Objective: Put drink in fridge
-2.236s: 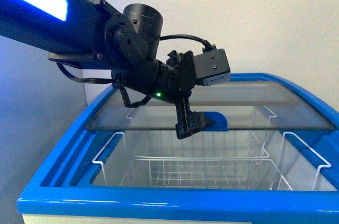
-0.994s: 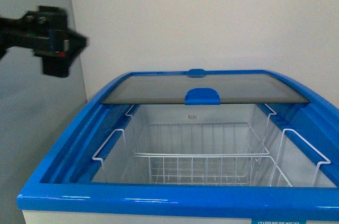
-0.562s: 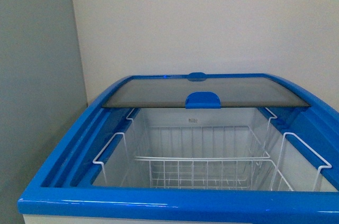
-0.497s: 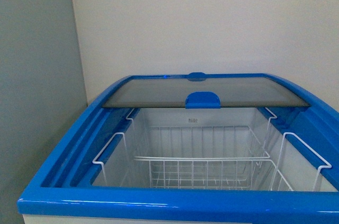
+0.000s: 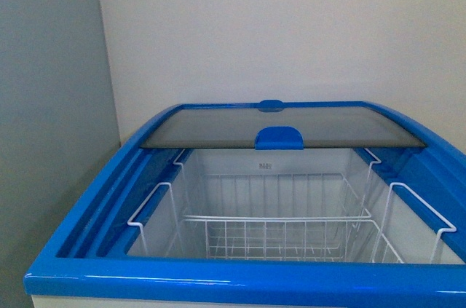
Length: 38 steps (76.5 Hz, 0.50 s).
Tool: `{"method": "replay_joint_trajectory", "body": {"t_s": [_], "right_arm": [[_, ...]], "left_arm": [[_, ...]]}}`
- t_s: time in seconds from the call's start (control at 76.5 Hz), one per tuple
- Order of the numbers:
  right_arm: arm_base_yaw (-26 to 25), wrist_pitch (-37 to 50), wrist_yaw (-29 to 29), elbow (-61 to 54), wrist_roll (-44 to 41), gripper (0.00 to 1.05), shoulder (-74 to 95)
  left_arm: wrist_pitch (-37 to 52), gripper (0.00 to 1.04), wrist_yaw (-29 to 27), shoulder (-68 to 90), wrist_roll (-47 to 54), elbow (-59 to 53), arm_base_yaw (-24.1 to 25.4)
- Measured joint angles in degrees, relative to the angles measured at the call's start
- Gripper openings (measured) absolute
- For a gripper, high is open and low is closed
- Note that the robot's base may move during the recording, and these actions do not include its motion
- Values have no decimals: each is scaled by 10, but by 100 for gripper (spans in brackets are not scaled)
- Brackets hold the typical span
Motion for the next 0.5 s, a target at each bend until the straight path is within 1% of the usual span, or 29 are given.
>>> {"method": "replay_joint_trajectory", "body": {"t_s": [0.026, 0.039, 0.092, 0.105, 0.157, 0.17, 0.209, 0.235, 0.288, 0.301, 0.327, 0.34, 0.353, 0.432, 0.497], "right_arm": [[5, 6, -3, 4, -22, 37, 16], [10, 9, -4, 9, -51, 37, 31], [21, 12, -7, 15, -94, 37, 59], [27, 13, -8, 17, -128, 37, 71], [39, 14, -9, 21, -176, 37, 95], [45, 17, -12, 23, -211, 37, 106], [54, 24, -17, 25, -248, 37, 123], [63, 26, -22, 29, -300, 37, 139], [76, 26, -24, 38, -351, 37, 160], [82, 26, -24, 42, -382, 37, 170], [88, 23, -24, 48, -412, 37, 181], [91, 21, -24, 52, -426, 37, 186], [97, 18, -23, 58, -460, 37, 196], [116, 12, -9, 82, -546, 37, 232], [131, 7, 7, 101, -599, 37, 261]], "left_arm": [[-3, 3, 0, -4, 0, -2, 0], [-6, 3, 0, -8, 0, -3, 0], [-12, 3, 0, -16, 0, -5, 0], [-14, 3, 0, -20, 0, -6, 0], [-20, 3, 0, -27, 0, -6, 0], [-22, 3, 0, -31, 0, -7, 0], [-16, 3, 0, -35, 0, -13, 0], [-12, 3, 0, -41, 0, -21, 0], [-18, 3, 0, -46, -1, -24, 0], [-19, 3, -2, -49, -1, -24, 0], [-22, 3, 1, -52, -1, -24, 0], [-24, 3, 0, -54, -1, -24, 0], [-28, 3, 0, -59, -1, -24, 0], [-39, 3, 0, -72, -1, -24, 0], [-49, 3, 0, -82, -1, -24, 0]]}}
